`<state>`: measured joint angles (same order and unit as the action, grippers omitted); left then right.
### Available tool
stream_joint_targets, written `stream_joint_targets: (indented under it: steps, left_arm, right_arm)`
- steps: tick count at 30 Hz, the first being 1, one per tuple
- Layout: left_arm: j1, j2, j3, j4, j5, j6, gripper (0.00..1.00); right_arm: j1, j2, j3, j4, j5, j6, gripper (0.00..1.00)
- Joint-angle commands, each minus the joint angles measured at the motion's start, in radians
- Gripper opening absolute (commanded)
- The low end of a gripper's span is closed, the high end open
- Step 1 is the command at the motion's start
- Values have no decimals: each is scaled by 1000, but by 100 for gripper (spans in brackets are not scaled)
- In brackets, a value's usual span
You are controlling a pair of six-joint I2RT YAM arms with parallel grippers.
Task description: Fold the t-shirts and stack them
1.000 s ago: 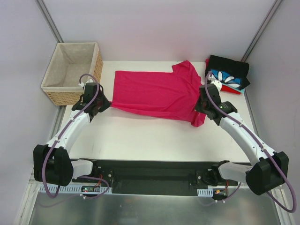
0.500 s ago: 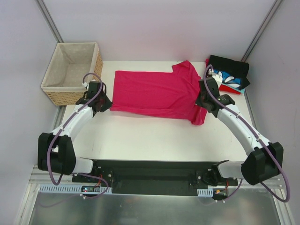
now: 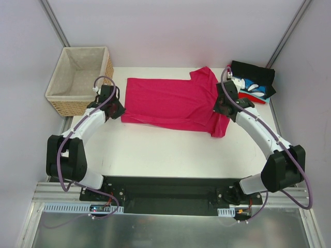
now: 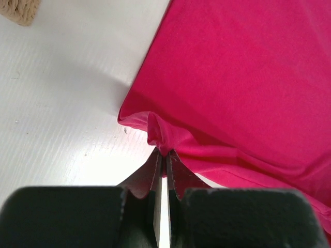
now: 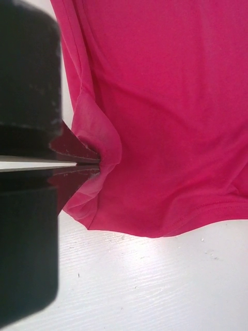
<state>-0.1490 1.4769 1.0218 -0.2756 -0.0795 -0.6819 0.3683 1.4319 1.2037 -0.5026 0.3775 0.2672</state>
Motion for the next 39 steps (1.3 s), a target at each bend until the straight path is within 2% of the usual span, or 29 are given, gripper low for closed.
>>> stream_joint_targets:
  steps: [1, 7, 13, 16, 22, 31, 39]
  left_arm:
    - [8, -73, 21, -5, 18, 16, 0]
    - [8, -297, 9, -5, 43, 56, 0]
    - [6, -632, 69, -4, 119, 159, 0]
    - [6, -769, 124, 3, 162, 238, 0]
    - [6, -955, 266, 3, 194, 372, 0]
    - [6, -998, 455, -25, 247, 404, 1]
    - [6, -989, 511, -24, 270, 387, 0]
  right_arm:
    - [12, -60, 46, 9, 1, -31, 1]
    - [96, -252, 97, -10, 77, -127, 1]
    - [196, -491, 132, -10, 107, -261, 1]
    - [219, -606, 129, 45, 45, -363, 1]
    - [224, -723, 247, 85, -132, -494, 1]
    - [224, -748, 612, 21, -319, -539, 1]
    - [205, -746, 724, 65, -494, -523, 1]
